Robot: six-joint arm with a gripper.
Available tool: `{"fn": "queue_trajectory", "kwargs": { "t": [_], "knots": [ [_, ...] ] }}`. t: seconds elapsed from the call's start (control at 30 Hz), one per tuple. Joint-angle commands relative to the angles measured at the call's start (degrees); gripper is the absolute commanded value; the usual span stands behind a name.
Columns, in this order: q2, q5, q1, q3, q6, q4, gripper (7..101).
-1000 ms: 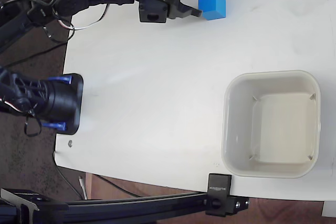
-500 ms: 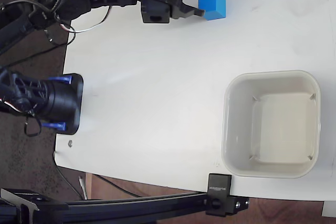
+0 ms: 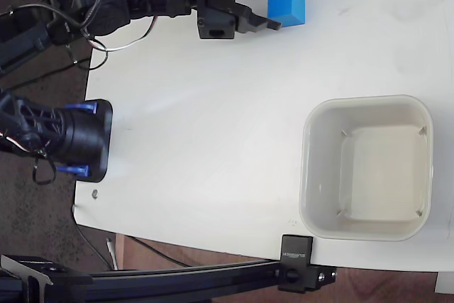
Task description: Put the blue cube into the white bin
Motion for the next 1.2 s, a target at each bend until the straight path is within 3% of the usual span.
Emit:
{"fn": "queue_trajectory", "kwargs": {
  "t": [0.03,0.4,0.63,0.77,0.9,1.1,1.2],
  "knots": [
    [1.3,-0.6,0.4,-0.8,0.2,-2.0,100.3],
    [0.9,-1.2,0.1,0.7,0.5,-3.2,92.7],
    [0.4,-1.2,0.3,1.0,-0.4,-4.3,76.3],
    [0.5,-0.6,0.3,1.5,-1.1,-4.7,56.7],
    [0.7,-0.5,0.4,1.6,-1.6,-4.7,45.2],
    [0.8,-0.4,0.8,1.6,-2.0,-4.5,38.7],
    [2.7,-1.1,1.5,0.8,-2.7,-1.4,38.7]
  ]
}}
